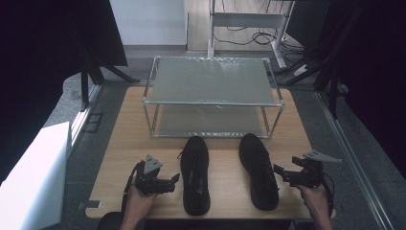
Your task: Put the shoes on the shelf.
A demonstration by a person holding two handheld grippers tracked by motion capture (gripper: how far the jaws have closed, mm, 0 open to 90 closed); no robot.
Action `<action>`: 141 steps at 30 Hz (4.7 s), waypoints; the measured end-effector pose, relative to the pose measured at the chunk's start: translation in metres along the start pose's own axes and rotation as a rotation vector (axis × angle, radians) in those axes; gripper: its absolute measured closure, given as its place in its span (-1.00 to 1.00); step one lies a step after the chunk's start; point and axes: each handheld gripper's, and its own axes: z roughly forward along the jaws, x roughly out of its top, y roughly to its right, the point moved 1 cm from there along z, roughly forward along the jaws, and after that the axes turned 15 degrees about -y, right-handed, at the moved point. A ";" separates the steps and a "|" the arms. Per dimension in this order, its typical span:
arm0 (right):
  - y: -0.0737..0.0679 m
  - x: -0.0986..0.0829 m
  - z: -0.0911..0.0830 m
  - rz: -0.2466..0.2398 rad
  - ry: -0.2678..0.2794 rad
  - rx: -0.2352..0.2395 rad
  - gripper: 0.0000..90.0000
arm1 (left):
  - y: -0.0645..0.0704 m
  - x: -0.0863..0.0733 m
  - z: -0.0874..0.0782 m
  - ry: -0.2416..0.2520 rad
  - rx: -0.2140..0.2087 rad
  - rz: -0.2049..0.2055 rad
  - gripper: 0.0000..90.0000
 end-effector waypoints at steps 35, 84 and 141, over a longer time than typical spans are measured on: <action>-0.030 0.000 0.053 -0.036 -0.134 -0.082 -0.16 | 0.044 0.035 0.044 -0.114 -0.001 -0.008 -0.51; -0.021 0.015 0.028 0.373 0.109 0.390 0.71 | -0.021 0.033 0.004 0.170 -0.413 -0.347 0.78; -0.076 0.128 0.014 0.442 0.302 0.500 0.70 | -0.018 0.122 -0.045 0.399 -0.402 -0.474 0.74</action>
